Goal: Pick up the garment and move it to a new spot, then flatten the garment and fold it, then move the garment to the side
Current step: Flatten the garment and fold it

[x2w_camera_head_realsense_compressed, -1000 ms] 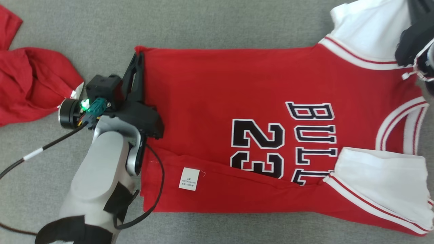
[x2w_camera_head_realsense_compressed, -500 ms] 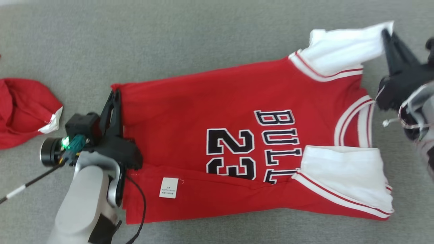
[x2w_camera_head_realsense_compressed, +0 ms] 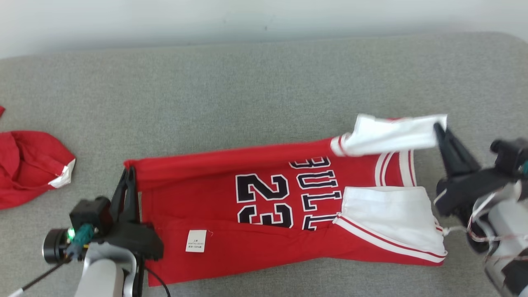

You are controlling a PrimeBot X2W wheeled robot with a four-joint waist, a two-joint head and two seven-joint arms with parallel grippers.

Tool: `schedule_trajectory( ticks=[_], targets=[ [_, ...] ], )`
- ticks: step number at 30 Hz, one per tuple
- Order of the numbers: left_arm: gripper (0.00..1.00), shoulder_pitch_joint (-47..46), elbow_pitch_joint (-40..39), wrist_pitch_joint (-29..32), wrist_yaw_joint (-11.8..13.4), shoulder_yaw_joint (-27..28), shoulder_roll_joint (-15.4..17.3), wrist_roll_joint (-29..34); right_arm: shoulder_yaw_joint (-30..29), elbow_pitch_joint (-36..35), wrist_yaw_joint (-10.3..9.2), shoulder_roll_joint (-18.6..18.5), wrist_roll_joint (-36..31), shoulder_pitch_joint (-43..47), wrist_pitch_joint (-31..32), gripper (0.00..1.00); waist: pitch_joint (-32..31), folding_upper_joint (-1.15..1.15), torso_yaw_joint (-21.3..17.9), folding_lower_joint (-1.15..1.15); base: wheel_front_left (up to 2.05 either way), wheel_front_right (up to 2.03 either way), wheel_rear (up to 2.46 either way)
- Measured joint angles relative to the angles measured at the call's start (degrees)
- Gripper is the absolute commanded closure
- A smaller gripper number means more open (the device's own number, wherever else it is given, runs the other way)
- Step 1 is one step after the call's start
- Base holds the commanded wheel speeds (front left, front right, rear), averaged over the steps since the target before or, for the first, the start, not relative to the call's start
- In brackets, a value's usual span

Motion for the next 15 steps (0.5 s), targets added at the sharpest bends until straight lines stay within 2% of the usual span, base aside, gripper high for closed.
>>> schedule_trajectory(
  ticks=[8, 15],
  targets=[
    [1.0, 6.1, -0.1, 0.0, -0.7, 1.5, -1.7, 1.9, -5.3, -2.5, 0.0, 4.4, -1.4, 9.3, 0.0, 1.0, -2.7, 0.0, -0.8, 0.0, 0.0, 0.0, 0.0],
    [1.0, 9.4, 0.4, 0.0, -1.3, 3.1, -2.9, 2.5, -7.2, -2.6, 0.0, 7.4, -3.2, 13.5, 0.0, 1.0, -4.5, 0.0, -1.6, 0.0, 0.0, 0.0, 0.0]
  ],
)
